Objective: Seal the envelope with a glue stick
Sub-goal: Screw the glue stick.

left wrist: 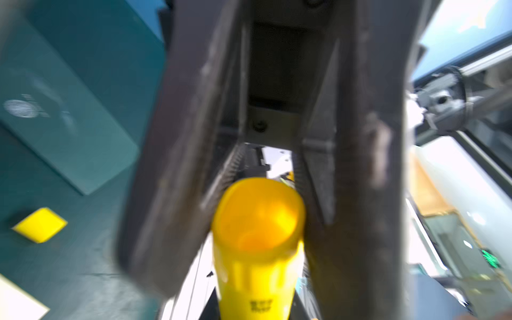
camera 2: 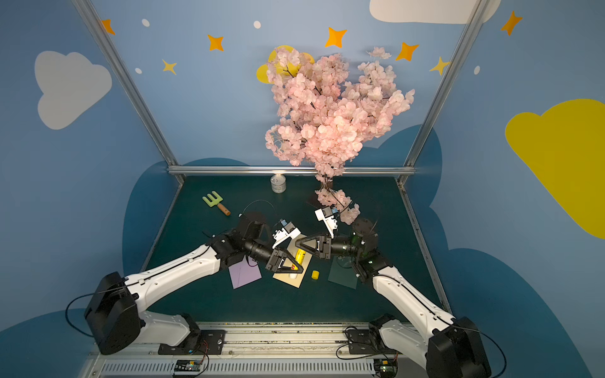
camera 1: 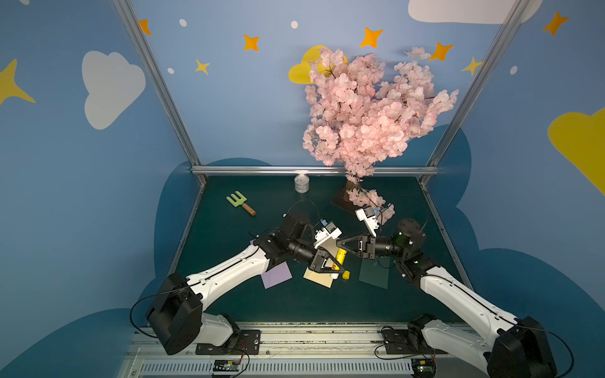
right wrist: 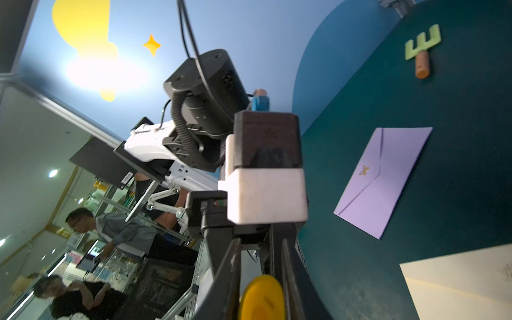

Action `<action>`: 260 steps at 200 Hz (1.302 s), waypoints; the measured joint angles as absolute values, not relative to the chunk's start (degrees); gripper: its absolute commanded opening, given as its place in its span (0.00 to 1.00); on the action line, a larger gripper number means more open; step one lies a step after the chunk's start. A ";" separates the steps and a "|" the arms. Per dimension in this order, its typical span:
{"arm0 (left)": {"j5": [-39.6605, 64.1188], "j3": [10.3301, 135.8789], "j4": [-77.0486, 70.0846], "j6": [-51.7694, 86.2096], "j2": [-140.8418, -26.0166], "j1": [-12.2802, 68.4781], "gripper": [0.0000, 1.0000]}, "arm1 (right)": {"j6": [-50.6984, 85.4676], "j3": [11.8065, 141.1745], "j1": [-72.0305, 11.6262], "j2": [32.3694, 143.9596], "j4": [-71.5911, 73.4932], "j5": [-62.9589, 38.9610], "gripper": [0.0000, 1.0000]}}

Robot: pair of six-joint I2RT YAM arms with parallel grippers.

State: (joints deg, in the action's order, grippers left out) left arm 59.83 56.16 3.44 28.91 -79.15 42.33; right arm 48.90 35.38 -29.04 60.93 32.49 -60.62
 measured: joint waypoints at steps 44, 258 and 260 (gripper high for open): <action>63.31 55.09 0.32 32.01 -74.41 42.04 0.03 | 54.35 35.22 -29.06 60.27 44.47 -66.48 0.21; 29.15 55.77 12.86 21.17 -77.56 42.41 0.02 | 48.73 45.19 -31.73 67.02 2.28 -40.07 0.34; 29.02 55.83 12.86 21.17 -77.69 42.44 0.02 | 48.71 45.19 -31.75 67.02 2.22 -39.90 0.32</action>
State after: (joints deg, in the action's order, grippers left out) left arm 29.02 55.83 12.86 21.17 -77.69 42.44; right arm 48.71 45.19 -31.75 67.02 2.22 -39.90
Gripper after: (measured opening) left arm 0.270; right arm 0.357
